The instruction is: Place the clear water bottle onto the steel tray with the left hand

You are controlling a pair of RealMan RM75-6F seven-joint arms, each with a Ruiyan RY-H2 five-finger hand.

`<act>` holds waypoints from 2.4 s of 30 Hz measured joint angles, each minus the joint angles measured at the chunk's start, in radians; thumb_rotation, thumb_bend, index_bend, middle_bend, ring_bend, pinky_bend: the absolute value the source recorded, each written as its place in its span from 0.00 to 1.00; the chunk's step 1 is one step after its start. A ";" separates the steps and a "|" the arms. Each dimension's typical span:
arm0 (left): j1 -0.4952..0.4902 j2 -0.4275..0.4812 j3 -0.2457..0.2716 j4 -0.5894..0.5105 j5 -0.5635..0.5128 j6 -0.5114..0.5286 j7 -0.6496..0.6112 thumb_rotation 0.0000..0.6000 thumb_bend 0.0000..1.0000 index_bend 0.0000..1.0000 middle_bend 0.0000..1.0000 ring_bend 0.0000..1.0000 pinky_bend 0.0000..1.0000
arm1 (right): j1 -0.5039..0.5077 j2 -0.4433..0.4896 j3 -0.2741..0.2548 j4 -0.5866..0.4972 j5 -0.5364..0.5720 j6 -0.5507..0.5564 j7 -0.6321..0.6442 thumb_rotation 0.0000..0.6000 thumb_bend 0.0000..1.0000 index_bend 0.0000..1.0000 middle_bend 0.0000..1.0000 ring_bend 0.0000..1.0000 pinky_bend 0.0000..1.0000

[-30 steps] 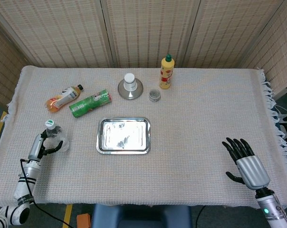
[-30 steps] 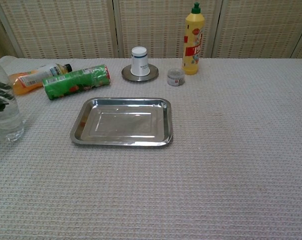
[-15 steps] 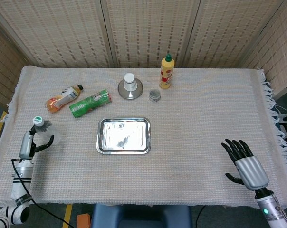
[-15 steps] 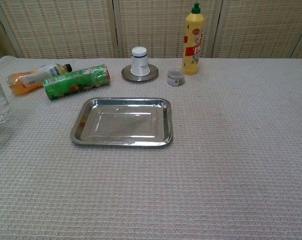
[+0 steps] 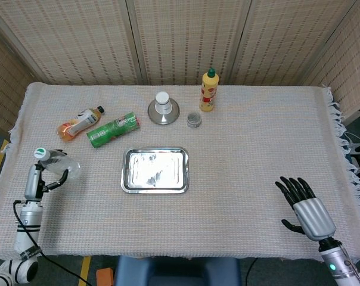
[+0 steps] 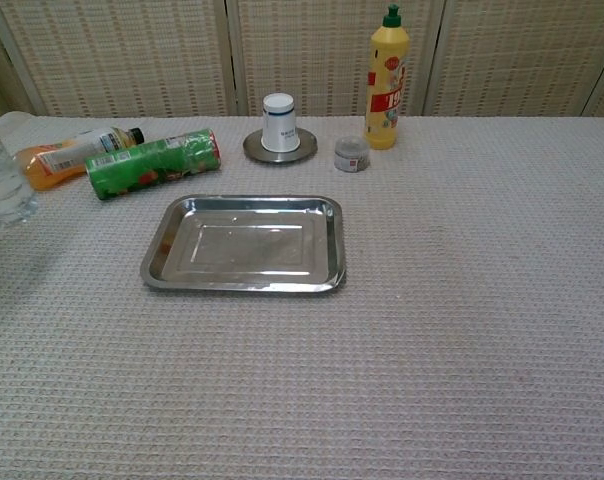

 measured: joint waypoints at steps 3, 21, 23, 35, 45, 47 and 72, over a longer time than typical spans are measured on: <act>-0.003 0.013 0.030 -0.133 0.056 0.020 0.026 1.00 0.53 0.38 0.34 0.20 0.34 | 0.000 0.003 0.000 -0.001 0.000 0.003 0.003 1.00 0.08 0.00 0.00 0.00 0.00; -0.019 0.148 -0.080 -0.268 0.029 0.221 0.194 1.00 0.54 0.36 0.32 0.18 0.32 | 0.000 0.001 0.000 -0.004 0.002 -0.002 -0.001 1.00 0.08 0.00 0.00 0.00 0.00; -0.015 0.165 -0.061 -0.304 0.024 0.176 0.190 1.00 0.54 0.36 0.32 0.18 0.32 | 0.001 0.000 -0.002 -0.005 0.003 -0.007 -0.006 1.00 0.08 0.00 0.00 0.00 0.00; -0.039 0.120 0.003 -0.216 0.007 -0.023 0.124 1.00 0.53 0.37 0.32 0.18 0.32 | -0.003 0.014 -0.008 -0.011 -0.006 0.002 0.006 1.00 0.08 0.00 0.00 0.00 0.00; -0.050 0.158 0.008 -0.346 0.035 0.026 0.192 1.00 0.53 0.37 0.31 0.18 0.31 | -0.007 0.022 -0.017 -0.014 -0.020 0.007 0.014 1.00 0.08 0.00 0.00 0.00 0.00; -0.052 0.139 0.020 -0.304 0.023 -0.009 0.179 1.00 0.53 0.37 0.31 0.18 0.31 | -0.006 0.022 -0.017 -0.015 -0.019 0.006 0.014 1.00 0.08 0.00 0.00 0.00 0.00; -0.275 -0.083 -0.018 -0.189 0.047 -0.153 0.279 1.00 0.54 0.37 0.31 0.18 0.28 | 0.011 0.026 -0.004 -0.017 0.023 -0.041 0.023 1.00 0.08 0.00 0.00 0.00 0.00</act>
